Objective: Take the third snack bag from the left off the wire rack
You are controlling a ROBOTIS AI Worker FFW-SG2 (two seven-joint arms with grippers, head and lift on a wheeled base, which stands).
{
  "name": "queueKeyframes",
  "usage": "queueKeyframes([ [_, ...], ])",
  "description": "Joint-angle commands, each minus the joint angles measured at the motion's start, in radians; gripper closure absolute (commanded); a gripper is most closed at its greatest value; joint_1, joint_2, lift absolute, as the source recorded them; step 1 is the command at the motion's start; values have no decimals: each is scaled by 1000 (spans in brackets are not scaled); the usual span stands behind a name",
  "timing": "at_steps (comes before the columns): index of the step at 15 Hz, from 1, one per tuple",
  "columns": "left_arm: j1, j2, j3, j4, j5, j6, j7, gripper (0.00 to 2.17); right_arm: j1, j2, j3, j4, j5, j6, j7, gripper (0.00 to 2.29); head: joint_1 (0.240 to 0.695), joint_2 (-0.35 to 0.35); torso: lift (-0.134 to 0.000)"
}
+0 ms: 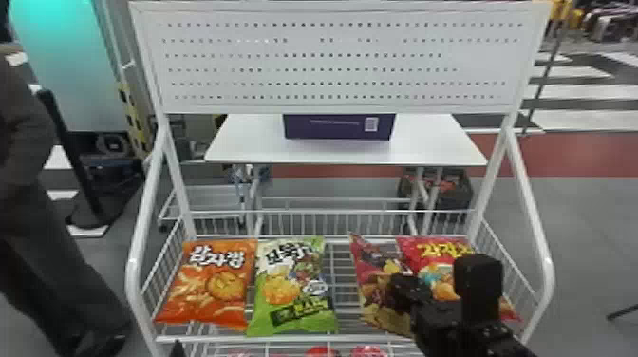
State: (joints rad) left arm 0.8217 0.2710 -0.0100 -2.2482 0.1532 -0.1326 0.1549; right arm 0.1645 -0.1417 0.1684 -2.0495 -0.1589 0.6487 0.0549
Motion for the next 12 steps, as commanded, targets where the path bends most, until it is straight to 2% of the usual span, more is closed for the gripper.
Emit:
queueKeyframes([
  [1, -6, 2, -12, 4, -1, 0, 0, 171, 61, -52, -7, -72, 9, -27, -3, 1986, 499, 0, 0],
  [5, -9, 5, -24, 5, -1, 0, 0, 171, 213, -102, -50, -179, -13, -217, -7, 1986, 499, 0, 0],
  [8, -7, 5, -28, 10, -3, -6, 0, 171, 336, -137, -96, -230, -74, -398, -15, 1986, 499, 0, 0],
  [12, -9, 5, -28, 13, -1, -18, 0, 171, 478, -161, -118, -241, -103, -640, -23, 1986, 499, 0, 0],
])
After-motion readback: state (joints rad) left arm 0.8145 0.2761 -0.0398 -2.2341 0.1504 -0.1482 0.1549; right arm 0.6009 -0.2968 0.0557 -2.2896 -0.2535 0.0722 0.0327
